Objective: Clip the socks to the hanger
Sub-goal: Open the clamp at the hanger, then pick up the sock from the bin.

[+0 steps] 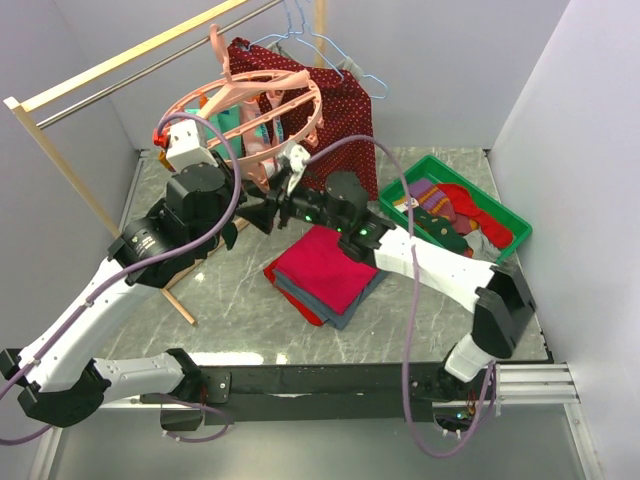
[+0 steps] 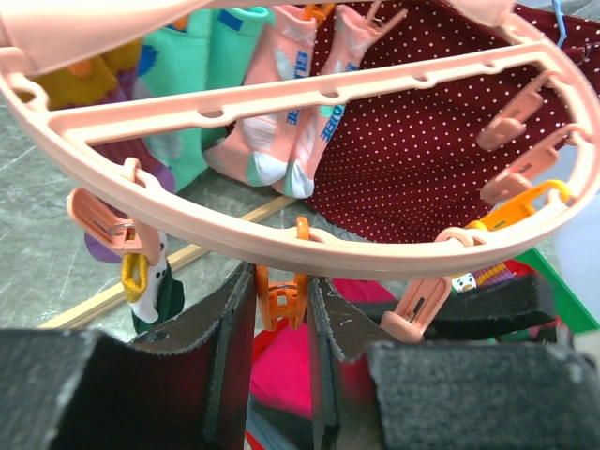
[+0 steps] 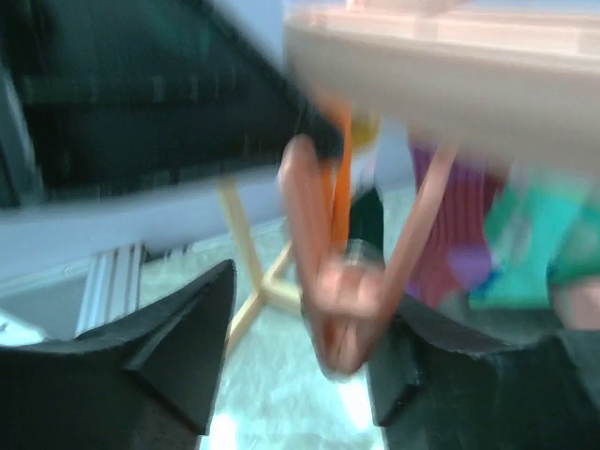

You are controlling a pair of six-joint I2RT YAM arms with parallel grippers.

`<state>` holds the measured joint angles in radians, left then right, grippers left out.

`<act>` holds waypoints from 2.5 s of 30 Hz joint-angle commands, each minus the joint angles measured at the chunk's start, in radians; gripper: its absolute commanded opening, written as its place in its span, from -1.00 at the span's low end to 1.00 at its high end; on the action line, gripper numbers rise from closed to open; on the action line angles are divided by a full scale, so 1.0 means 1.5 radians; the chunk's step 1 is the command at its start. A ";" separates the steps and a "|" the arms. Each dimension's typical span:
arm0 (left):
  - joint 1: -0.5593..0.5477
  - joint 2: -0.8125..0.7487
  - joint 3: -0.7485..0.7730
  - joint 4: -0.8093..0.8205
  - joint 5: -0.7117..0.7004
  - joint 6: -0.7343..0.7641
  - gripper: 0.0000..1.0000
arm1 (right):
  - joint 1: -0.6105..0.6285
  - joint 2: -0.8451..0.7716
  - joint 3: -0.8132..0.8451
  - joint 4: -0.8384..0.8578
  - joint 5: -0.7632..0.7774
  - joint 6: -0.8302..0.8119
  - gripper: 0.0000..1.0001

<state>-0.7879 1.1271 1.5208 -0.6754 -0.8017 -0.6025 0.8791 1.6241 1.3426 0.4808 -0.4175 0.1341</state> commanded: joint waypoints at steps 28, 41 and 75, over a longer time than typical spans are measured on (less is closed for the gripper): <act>0.002 -0.033 -0.026 0.022 0.024 0.030 -0.98 | -0.532 -0.059 -0.066 -0.512 0.261 0.016 0.54; 0.002 -0.045 -0.016 0.015 0.028 0.035 -0.98 | -0.557 0.262 0.154 -0.617 0.239 -0.025 0.30; 0.002 -0.043 -0.022 0.017 0.050 0.033 -0.98 | -0.555 0.046 0.022 -0.491 0.299 0.006 -1.00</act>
<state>-0.7876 1.0771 1.4849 -0.6556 -0.7376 -0.5617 0.0654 1.8763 1.4311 -0.4141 0.0303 0.1127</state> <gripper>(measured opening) 0.292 0.020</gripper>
